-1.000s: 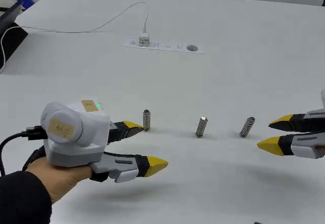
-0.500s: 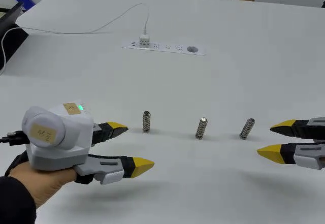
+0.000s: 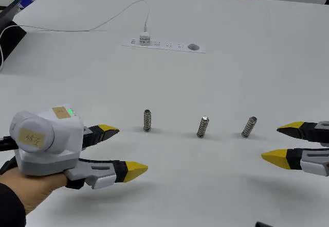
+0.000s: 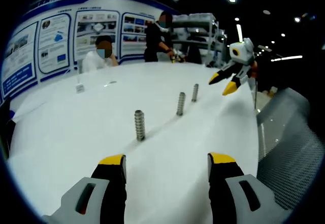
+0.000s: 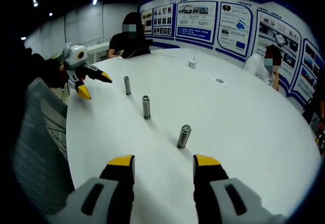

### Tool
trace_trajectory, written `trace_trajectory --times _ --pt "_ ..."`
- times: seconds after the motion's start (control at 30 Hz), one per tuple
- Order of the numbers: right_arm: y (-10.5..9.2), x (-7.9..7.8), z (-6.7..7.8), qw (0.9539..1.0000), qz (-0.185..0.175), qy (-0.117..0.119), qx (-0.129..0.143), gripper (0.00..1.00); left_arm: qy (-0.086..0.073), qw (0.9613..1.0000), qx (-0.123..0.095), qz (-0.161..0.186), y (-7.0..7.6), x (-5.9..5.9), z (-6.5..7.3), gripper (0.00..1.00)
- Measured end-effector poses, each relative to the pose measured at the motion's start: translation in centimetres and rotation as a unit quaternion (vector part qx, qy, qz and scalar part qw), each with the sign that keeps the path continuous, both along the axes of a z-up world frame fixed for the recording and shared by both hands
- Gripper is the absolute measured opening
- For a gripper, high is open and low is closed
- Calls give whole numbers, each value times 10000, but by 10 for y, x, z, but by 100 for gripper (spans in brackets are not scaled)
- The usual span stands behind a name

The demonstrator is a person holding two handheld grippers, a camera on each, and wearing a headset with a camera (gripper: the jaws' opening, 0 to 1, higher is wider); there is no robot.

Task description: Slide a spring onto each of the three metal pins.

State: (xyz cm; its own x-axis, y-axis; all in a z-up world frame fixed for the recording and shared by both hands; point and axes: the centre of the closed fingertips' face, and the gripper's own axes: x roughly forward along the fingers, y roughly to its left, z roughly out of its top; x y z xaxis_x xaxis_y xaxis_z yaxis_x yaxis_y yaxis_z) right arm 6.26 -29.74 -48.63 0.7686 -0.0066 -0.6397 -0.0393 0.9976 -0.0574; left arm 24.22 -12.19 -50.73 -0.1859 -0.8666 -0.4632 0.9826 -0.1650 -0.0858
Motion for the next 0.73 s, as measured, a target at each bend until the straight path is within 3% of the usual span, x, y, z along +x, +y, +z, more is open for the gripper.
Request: trace_trajectory --times 0.53,0.73 --pt "1 -8 -12 9999 -21 -93 71 51 60 10000 33 47 0 0 -5 69" --pt "-1 -9 -11 9999 -50 -126 54 51 76 9999 32 58 0 1 -6 69"
